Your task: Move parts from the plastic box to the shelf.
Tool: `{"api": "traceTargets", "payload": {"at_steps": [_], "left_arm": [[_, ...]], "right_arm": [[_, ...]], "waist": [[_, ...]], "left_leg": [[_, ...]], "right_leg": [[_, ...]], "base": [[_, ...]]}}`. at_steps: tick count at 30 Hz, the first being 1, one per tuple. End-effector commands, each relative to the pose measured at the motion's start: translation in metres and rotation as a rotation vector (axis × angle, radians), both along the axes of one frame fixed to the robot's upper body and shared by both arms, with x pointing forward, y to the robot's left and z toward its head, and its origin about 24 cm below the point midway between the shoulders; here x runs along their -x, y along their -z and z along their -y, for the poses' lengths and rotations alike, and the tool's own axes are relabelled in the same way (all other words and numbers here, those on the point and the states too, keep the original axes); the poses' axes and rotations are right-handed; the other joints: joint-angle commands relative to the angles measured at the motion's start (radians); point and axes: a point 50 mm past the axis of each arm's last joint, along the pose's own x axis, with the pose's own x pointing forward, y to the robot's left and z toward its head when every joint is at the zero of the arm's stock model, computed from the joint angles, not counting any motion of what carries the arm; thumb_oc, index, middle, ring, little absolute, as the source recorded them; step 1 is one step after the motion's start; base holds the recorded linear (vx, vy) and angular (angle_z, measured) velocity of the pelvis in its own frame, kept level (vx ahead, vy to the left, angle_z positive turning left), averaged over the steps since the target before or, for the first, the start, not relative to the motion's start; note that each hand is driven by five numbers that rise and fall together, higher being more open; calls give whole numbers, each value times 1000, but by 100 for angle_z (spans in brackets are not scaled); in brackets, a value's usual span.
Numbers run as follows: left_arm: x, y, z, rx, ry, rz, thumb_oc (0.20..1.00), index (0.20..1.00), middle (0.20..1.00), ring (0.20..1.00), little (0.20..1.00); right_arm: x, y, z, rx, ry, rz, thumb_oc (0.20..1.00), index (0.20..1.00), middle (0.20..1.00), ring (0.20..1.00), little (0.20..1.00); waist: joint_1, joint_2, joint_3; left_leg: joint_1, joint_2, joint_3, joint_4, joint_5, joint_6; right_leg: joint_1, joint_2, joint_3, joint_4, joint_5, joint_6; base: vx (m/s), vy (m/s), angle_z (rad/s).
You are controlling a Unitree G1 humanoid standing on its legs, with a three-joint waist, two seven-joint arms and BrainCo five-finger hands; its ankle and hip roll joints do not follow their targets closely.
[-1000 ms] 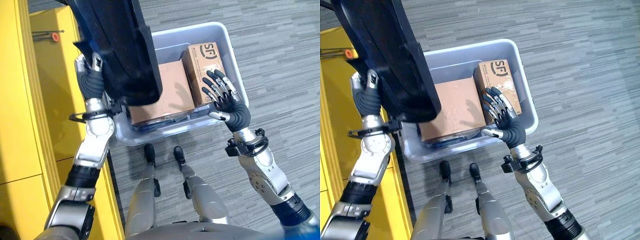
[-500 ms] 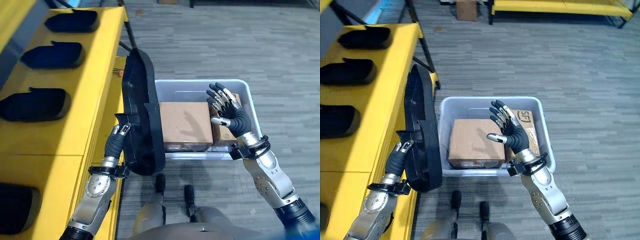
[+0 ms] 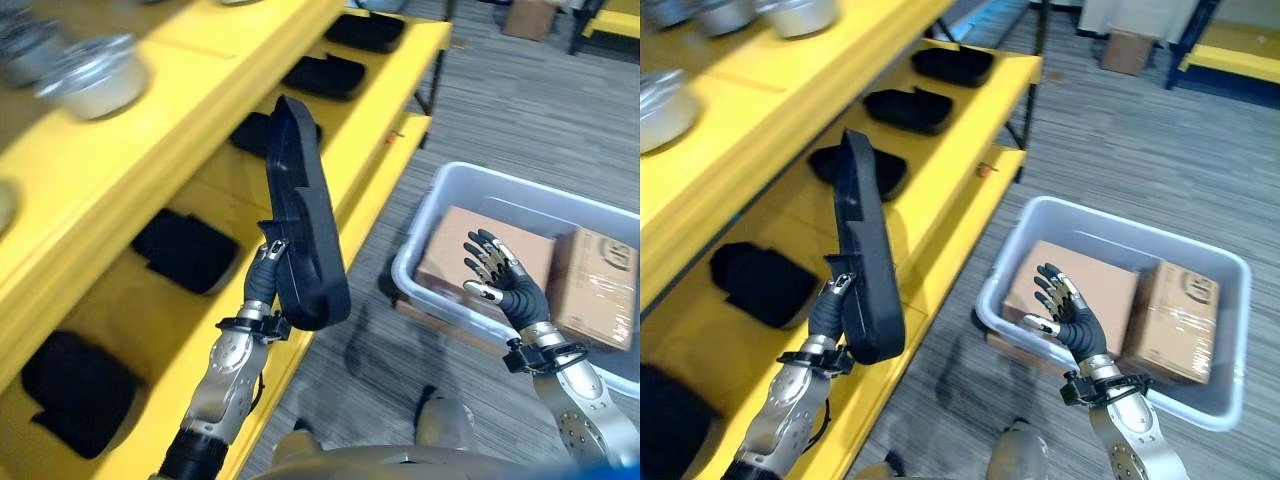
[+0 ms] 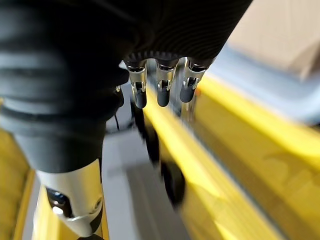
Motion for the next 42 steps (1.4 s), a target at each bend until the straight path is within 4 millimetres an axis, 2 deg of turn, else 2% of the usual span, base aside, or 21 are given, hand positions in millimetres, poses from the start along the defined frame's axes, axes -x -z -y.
{"api": "traceTargets", "payload": {"at_steps": [1,4,8,9,16,18,21,22,23,26,27,28,29,30,32,33,34,37,39,42], "left_arm": [[6,-23,-20,-62,-57,119,200,200,200,200,200],[11,-22,-27,-82,-83,110,200,200,200,200,200],[12,-21,-29,-89,-90,104,200,200,200,200,200],[15,-19,-31,-97,-98,93,200,200,200,200,200],[20,-17,-37,-117,-123,79,200,200,200,200,200],[20,-20,-42,-136,-144,88,200,200,200,200,200],[20,-22,-46,-165,-155,98,200,200,200,200,200],[19,-24,-47,-187,-159,108,200,200,200,200,200],[18,-26,-49,-199,-164,115,200,200,200,200,200],[13,-35,-56,-258,-188,152,200,200,200,200,200],[12,-38,-58,-274,-199,165,200,200,200,200,200],[9,-39,-59,-283,-205,169,200,200,200,200,200],[7,-37,-60,-288,-202,159,200,200,200,200,200],[7,-35,-60,-289,-192,147,200,200,200,200,200],[10,-32,-60,-289,-184,133,200,200,200,200,200],[10,-32,-60,-289,-184,133,200,200,200,200,200],[11,-27,-58,-270,-190,112,200,200,200,200,200],[13,-23,-54,-229,-185,103,200,200,200,200,200],[16,-20,-54,-188,-207,98,200,200,200,200,200],[23,-15,-53,-159,-204,72,200,200,200,200,200]], "right_arm": [[-17,-29,-9,-47,-30,163,1000,1000,1000,1000,1000],[-18,-26,-12,-33,-48,148,1000,1000,1000,1000,1000],[-20,-24,-16,-31,-62,137,1000,1000,1000,1000,1000],[-22,-23,-23,-35,-88,131,1000,1000,1000,1000,1000],[-24,-18,-34,-42,-131,106,1000,1000,1000,1000,1000],[-27,-17,-39,-57,-140,103,1000,1000,1000,1000,1000],[-27,-18,-41,-63,-142,106,1000,1000,1000,1000,1000],[-28,-17,-42,-68,-140,103,1000,1000,1000,1000,1000],[-29,-16,-43,-71,-139,100,1000,1000,1000,1000,1000],[-29,-14,-52,-95,-160,87,1000,1000,1000,1000,1000],[-30,-14,-55,-107,-172,88,1000,1000,1000,1000,1000],[-30,-15,-59,-116,-185,90,1000,1000,1000,1000,1000],[-29,-16,-62,-118,-223,87,1000,1000,1000,1000,1000],[-27,-15,-62,-112,-244,81,1000,1000,1000,1000,1000],[-22,-12,-60,-100,-261,65,1000,1000,1000,1000,1000],[-22,-12,-60,-100,-261,66,1000,1000,1000,1000,1000],[-19,-12,-59,-99,-272,61,1000,1000,1000,1000,1000],[-18,-18,-58,-104,-283,85,1000,1000,1000,1000,1000],[-20,-21,-57,-84,-289,97,1000,1000,1000,1000,1000],[-19,-26,-50,-80,-277,115,1000,1000,1000,1000,1000]], "waist": [[30,-43,7],[56,-60,-1],[73,-78,-6],[93,-94,-14],[122,-115,-44],[139,-126,-48],[145,-131,-49],[145,-140,-48],[145,-140,-47],[145,-135,-53],[140,-130,-50],[125,-126,-47],[106,-118,-39],[98,-119,-35],[82,-124,-41],[81,-124,-42],[65,-132,-46],[56,-137,-47],[72,-128,-56],[66,-117,-75]], "left_leg": [[40,4,-48,-75,37,28],[32,-31,-67,-73,11,47],[28,-54,-79,-68,0,58],[24,-78,-96,-53,-16,71],[15,-128,-118,-21,-51,97],[-1,-160,-136,23,-74,112],[-13,-186,-142,51,-90,123],[-32,-211,-138,63,-76,133],[-39,-221,-138,69,-76,136],[-37,-235,-139,60,-76,147],[-33,-233,-141,54,-72,152],[-33,-231,-148,48,-62,159],[-24,-222,-158,36,-42,171],[-18,-222,-170,25,-27,177],[-8,-232,-200,-2,-5,176],[-10,-232,-200,-3,-1,176],[-9,-241,-228,-12,13,172],[-13,-255,-247,-16,25,166],[-31,-253,-239,-5,28,161],[-35,-253,-241,-5,42,152]], "right_leg": [[29,92,4,-99,2,54],[60,72,-9,-148,44,78],[85,59,-23,-178,69,93],[112,47,-31,-218,99,109],[144,29,-17,-278,140,133],[158,6,-15,-296,172,147],[166,-11,-10,-312,202,159],[159,-35,-22,-321,242,157],[158,-41,-18,-325,254,160],[148,-49,17,-328,274,166],[135,-41,58,-304,269,160],[112,-6,145,-270,239,144],[66,126,303,-187,131,101],[62,203,336,-124,82,83],[57,298,394,-87,29,58],[54,299,394,-87,31,58],[41,374,459,-57,2,45],[91,379,534,-165,7,23],[120,373,541,-249,34,21],[156,373,528,-305,44,14]], "base": [[-32,112,62],[1,158,46],[-9,125,21],[-15,144,28],[-7,141,9],[-16,202,5],[-32,148,10],[-85,237,16],[-88,260,25],[0,215,30],[-13,175,12],[-30,209,4],[-21,181,2],[1,134,7],[26,27,30],[14,-21,61],[-10,-53,49],[-55,-126,52],[-135,-206,26],[-90,-136,-3]]}}
